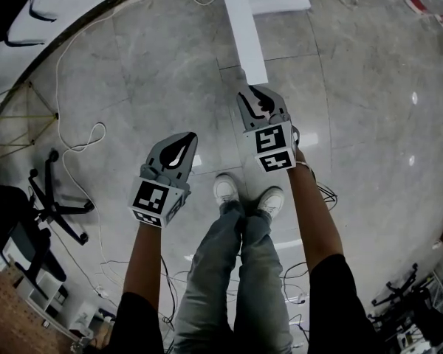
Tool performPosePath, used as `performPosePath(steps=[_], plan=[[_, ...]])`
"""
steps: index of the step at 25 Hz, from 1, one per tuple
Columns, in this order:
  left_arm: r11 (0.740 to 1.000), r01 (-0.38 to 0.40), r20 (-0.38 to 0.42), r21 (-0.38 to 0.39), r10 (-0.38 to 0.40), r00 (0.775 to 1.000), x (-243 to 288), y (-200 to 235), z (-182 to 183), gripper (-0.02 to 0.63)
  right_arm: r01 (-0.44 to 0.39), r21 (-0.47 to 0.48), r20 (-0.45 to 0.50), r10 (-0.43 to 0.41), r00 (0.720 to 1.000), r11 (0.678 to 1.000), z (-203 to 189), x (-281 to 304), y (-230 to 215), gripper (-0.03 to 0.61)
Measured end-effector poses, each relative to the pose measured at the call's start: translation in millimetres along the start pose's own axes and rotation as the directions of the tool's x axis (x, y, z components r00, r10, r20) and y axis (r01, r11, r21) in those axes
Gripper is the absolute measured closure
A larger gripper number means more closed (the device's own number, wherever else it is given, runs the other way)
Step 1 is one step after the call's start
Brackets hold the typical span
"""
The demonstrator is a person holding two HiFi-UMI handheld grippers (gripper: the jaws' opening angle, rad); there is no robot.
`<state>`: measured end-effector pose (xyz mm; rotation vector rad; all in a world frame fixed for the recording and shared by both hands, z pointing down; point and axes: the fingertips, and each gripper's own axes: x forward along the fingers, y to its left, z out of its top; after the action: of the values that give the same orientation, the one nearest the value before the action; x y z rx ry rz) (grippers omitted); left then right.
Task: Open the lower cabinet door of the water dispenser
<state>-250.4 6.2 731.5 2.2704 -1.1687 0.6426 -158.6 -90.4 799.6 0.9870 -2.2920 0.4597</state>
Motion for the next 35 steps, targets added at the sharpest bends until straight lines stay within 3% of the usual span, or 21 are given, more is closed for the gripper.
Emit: performPosePath(steps=[8, 15, 19, 28, 35], plan=[[0.997, -0.016, 0.015, -0.073, 0.017, 1.0, -27.5, -10.2, 24.1, 0.603, -0.047, 0.002, -0.014, 0.047, 0.999, 0.999, 29.2, -28.9, 22.9, 0.469], [0.991, -0.024, 0.032, -0.13, 0.028, 0.999, -59.7, -35.0, 61.8, 0.603, -0.042, 0.0, -0.006, 0.042, 0.999, 0.999, 60.3, -93.7, 34.1, 0.507], [0.992, -0.015, 0.031, -0.129, 0.019, 0.999, -80.0, -54.3, 86.3, 0.603, 0.001, 0.051, 0.022, -0.002, 1.0, 0.999, 88.9, -135.2, 25.4, 0.563], [0.997, -0.017, 0.054, -0.072, 0.021, 0.998, -115.5, -94.3, 158.0, 0.603, 0.055, 0.08, 0.054, -0.059, 0.997, 0.995, 147.9, -223.0, 14.4, 0.565], [0.996, -0.025, 0.1, -0.082, 0.033, 0.994, -141.5, -114.9, 220.6, 0.604, 0.083, 0.126, 0.092, -0.095, 0.991, 0.989, 193.7, -282.5, 5.9, 0.565]])
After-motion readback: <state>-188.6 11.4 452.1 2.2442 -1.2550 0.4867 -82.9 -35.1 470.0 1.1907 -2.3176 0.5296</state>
